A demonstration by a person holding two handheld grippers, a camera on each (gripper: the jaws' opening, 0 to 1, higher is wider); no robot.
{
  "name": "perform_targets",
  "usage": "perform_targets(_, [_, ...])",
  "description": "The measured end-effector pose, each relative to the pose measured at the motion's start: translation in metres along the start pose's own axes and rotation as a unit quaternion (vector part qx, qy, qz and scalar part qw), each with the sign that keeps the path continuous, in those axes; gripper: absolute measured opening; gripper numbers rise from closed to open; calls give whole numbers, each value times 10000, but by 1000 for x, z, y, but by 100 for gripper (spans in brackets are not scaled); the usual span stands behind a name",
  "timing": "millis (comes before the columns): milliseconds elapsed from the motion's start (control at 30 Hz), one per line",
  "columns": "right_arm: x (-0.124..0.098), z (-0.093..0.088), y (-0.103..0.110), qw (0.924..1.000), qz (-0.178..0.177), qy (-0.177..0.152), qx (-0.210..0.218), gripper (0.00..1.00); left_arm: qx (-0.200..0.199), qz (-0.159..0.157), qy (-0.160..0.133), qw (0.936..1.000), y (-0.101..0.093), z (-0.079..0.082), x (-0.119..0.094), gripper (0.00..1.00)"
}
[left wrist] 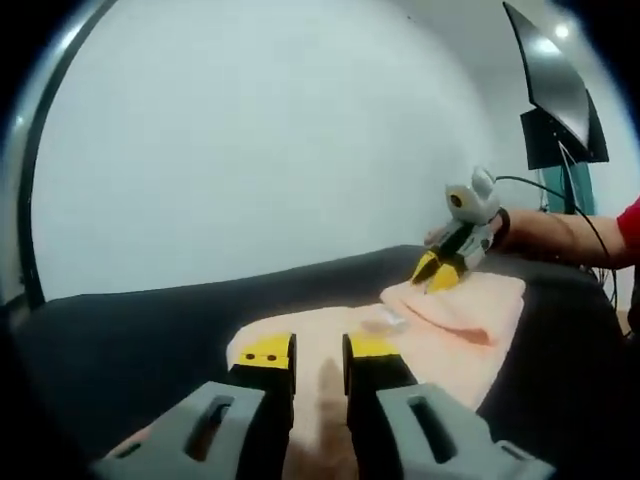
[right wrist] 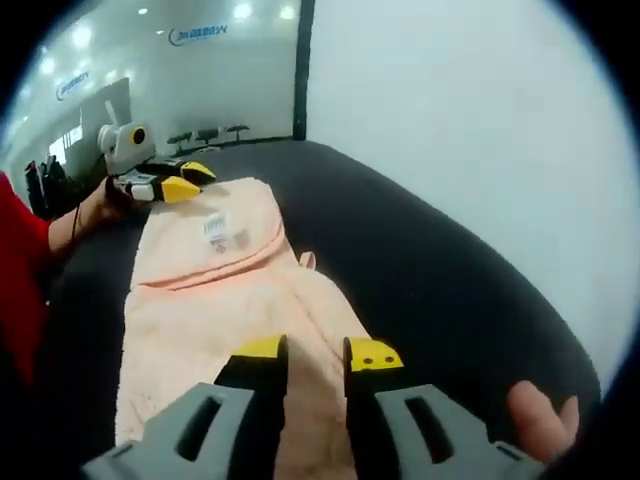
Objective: Fold the towel on the table until its edges align and the towel forms a compact rectangular stack.
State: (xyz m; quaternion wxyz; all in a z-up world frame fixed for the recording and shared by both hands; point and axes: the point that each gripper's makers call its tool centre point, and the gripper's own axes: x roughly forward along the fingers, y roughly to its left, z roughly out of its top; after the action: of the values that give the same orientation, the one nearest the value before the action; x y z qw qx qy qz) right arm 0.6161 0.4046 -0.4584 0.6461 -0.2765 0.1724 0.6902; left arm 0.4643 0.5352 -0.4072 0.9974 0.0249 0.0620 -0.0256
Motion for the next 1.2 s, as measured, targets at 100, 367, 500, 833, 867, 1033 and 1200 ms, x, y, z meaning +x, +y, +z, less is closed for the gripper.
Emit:
perform_targets(100, [4,2,8,9999,102,-122,-42,12,6,-26,-1,10000,-1,0,1,21])
perform_targets(367, [-10,33,5,9971,41,-740,-173,2,-119,-28,80,9999,4,-5,3,21])
perform_targets(500, [-20,55,-22,9914,-539,-1194,-35,2,-119,-36,99,9999,3,-5,2,21])
perform_targets(833, [12,14,-22,9945,-874,-555,-159,12,-194,9,143,9997,5,-9,1,21])
perform_targets(867, [5,16,-25,9941,-940,-520,-147,18,-201,12,143,9997,6,-9,1,21])
perform_targets(1033, [-59,46,-13,9785,-1615,-1274,178,18,-186,-40,131,9997,2,-7,1,21])
perform_targets(1200, [-69,64,75,9705,-1611,-1796,-53,10,-154,-93,138,9997,-2,-6,1,21])
